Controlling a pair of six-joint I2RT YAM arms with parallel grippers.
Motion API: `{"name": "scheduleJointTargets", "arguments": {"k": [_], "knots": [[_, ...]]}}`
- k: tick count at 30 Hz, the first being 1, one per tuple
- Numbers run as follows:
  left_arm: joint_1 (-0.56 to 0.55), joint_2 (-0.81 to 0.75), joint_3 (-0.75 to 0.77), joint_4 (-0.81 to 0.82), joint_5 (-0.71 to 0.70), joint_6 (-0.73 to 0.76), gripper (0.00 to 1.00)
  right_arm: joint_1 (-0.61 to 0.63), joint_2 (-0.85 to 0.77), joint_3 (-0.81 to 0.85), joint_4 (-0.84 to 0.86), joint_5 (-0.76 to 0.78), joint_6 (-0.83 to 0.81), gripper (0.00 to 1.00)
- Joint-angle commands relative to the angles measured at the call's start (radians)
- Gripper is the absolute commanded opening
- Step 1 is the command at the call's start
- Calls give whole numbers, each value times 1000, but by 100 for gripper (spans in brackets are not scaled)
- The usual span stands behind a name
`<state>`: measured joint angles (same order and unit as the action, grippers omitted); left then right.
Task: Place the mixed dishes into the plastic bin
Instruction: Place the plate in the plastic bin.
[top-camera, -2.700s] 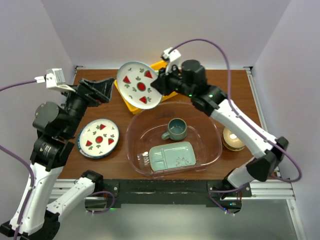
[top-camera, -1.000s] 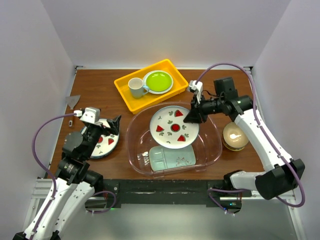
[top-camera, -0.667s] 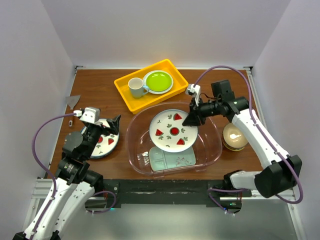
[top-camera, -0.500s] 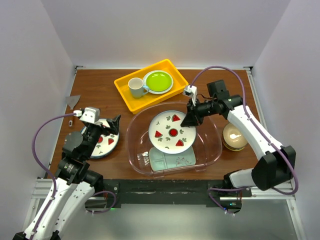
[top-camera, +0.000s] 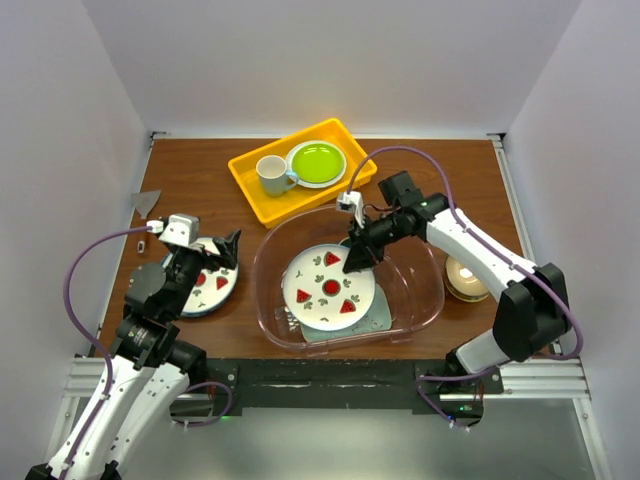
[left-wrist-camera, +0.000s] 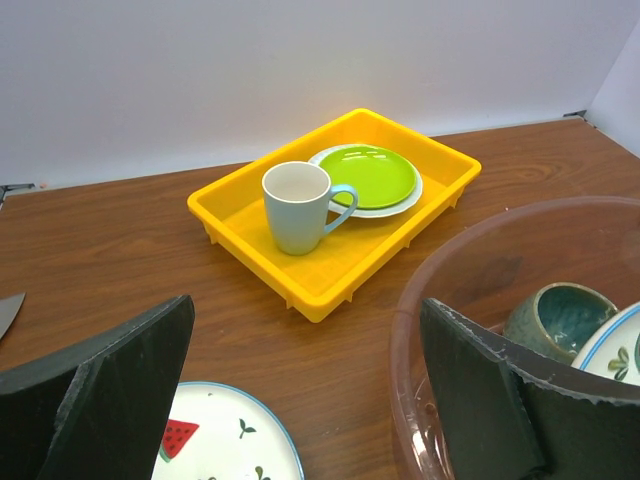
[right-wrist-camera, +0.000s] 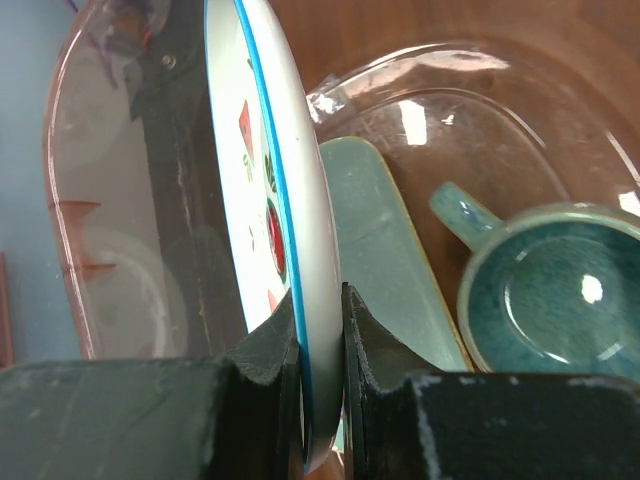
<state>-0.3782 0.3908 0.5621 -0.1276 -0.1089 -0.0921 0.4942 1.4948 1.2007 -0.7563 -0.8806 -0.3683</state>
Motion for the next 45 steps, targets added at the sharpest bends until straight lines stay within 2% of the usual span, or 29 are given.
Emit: {"name": "scheduleJointTargets", "arguments": {"k": [1,23,32,45], "knots": [[-1,6,-8,48,-12,14,100,43,27,19,51,-90,8,0],[-1,11,-8,49,-15,18,100,161,185,50,45,-89,11,0],[-1,6,-8,49,-15,18,100,179,216,54,54,-21,25,11],[-1,5,-8,49,-14,17,100,191,266,63,60,51,35,15]]}}
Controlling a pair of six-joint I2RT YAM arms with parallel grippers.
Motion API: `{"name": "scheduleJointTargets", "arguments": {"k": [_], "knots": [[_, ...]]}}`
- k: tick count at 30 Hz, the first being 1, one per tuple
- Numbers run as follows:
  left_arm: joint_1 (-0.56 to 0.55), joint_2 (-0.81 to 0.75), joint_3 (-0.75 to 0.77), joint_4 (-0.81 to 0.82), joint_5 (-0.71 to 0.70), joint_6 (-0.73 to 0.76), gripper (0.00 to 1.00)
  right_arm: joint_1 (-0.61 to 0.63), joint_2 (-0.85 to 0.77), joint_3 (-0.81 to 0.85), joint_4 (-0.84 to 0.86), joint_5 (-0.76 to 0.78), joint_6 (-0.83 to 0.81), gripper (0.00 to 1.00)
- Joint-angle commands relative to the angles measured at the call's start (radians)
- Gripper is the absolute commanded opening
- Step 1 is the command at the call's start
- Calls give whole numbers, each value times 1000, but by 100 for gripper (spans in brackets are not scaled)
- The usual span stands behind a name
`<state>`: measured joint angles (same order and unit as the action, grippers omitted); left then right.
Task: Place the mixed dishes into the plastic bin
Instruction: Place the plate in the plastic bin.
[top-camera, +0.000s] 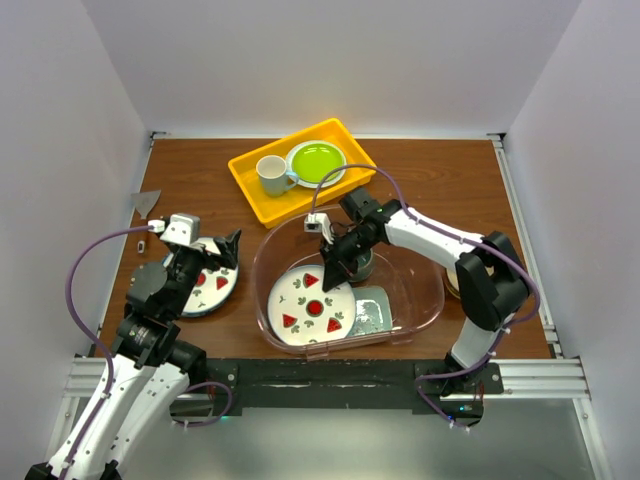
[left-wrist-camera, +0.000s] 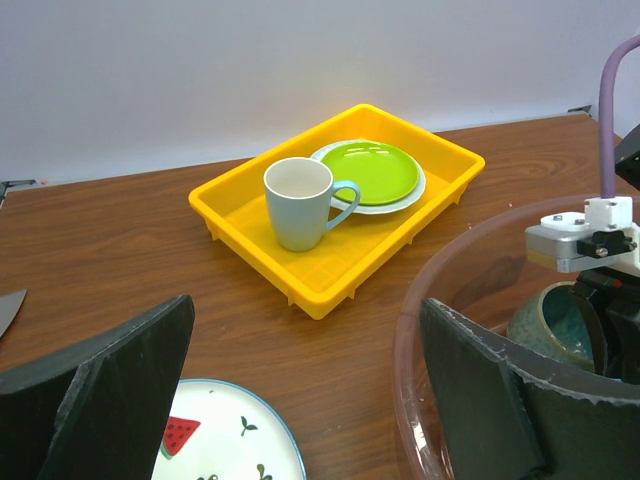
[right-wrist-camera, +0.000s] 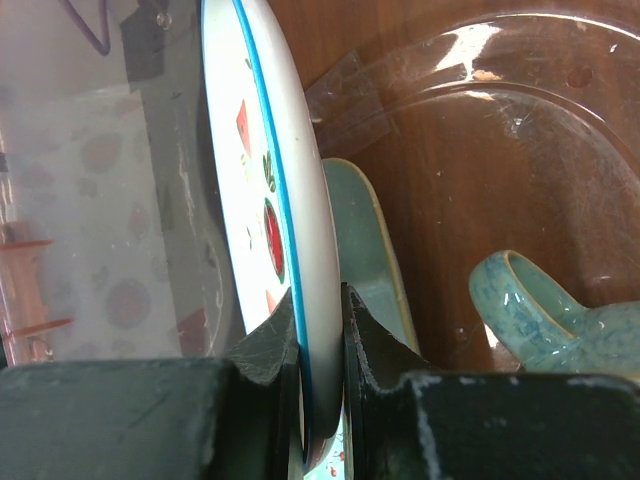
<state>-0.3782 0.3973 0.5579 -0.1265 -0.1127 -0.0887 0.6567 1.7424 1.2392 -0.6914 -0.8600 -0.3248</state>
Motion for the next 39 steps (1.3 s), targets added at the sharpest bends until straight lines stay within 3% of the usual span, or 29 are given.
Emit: {"name": "scheduleJointTargets", "arguments": {"k": [1,18,39], "knots": [[-1,-2,-4,48,-10,15,100,30,22,26,-5,33,-8,16],[-1,-2,-4,48,-10,15,100,40,62,48,-7,125,-3,30],[-1,-5,-4,50,-7,15,100,40,65,68,-11,225,1,40]]}}
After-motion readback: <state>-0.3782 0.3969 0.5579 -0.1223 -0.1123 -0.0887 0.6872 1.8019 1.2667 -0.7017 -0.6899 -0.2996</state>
